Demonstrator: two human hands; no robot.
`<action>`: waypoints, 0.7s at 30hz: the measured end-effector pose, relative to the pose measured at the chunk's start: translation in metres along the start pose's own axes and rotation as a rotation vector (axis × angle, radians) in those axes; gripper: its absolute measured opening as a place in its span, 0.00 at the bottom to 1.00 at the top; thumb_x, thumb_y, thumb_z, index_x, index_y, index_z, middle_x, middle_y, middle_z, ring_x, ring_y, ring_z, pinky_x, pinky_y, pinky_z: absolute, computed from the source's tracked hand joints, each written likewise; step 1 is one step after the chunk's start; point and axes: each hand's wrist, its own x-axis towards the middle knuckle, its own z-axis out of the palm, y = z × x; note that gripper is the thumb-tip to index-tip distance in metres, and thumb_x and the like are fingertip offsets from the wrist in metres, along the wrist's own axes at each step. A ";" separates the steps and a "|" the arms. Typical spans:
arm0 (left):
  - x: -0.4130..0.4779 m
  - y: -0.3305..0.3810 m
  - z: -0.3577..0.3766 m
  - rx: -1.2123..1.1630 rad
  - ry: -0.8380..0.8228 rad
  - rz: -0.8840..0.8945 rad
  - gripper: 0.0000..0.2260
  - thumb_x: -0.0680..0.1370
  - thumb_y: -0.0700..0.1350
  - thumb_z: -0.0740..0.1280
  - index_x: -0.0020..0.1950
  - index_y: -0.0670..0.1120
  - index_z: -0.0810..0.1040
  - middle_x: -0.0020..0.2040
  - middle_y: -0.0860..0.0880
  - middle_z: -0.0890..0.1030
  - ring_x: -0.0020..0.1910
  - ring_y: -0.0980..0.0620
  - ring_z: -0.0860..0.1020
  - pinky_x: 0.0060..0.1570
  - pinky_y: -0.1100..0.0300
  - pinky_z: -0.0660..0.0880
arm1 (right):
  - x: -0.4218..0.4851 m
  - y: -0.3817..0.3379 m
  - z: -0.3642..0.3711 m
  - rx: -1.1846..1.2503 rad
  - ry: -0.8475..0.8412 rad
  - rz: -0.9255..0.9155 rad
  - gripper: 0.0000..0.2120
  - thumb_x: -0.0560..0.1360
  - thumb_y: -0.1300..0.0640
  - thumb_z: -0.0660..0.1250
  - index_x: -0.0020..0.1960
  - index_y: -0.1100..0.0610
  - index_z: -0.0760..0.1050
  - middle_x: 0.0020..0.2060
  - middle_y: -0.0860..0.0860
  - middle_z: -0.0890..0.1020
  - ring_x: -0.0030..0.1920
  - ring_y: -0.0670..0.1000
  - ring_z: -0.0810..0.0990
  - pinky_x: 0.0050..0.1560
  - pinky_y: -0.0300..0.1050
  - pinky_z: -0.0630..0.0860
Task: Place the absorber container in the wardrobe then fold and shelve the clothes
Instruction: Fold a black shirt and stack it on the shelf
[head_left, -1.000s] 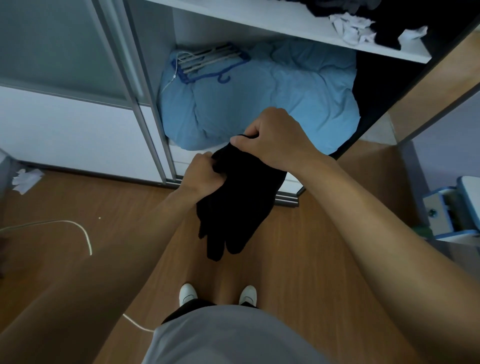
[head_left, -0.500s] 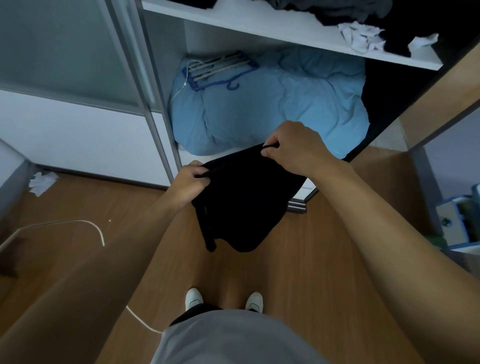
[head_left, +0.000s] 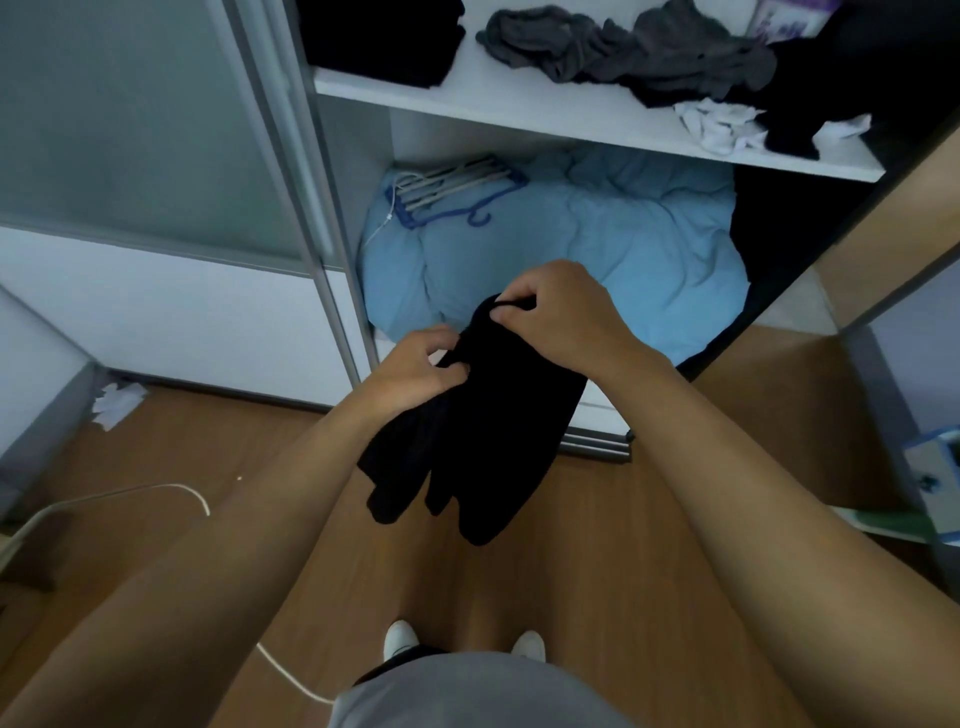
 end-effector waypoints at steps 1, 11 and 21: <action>0.001 0.004 0.001 -0.038 0.006 0.009 0.06 0.78 0.34 0.68 0.49 0.43 0.82 0.44 0.55 0.78 0.50 0.58 0.77 0.54 0.68 0.69 | 0.001 -0.001 -0.002 -0.011 0.006 -0.007 0.08 0.75 0.50 0.70 0.49 0.51 0.86 0.47 0.48 0.86 0.50 0.51 0.82 0.51 0.48 0.77; 0.010 0.029 0.007 -0.182 -0.040 0.080 0.10 0.79 0.35 0.68 0.55 0.28 0.79 0.53 0.25 0.78 0.50 0.34 0.80 0.59 0.33 0.71 | 0.001 -0.004 -0.017 -0.057 -0.046 -0.029 0.08 0.74 0.50 0.70 0.48 0.51 0.86 0.47 0.48 0.86 0.49 0.52 0.82 0.50 0.49 0.78; 0.016 0.009 0.020 0.122 -0.267 -0.004 0.07 0.77 0.50 0.73 0.51 0.50 0.86 0.50 0.57 0.85 0.50 0.58 0.82 0.54 0.60 0.76 | -0.008 0.006 -0.016 0.307 0.011 0.146 0.04 0.72 0.57 0.74 0.43 0.56 0.87 0.38 0.48 0.87 0.40 0.45 0.84 0.46 0.43 0.79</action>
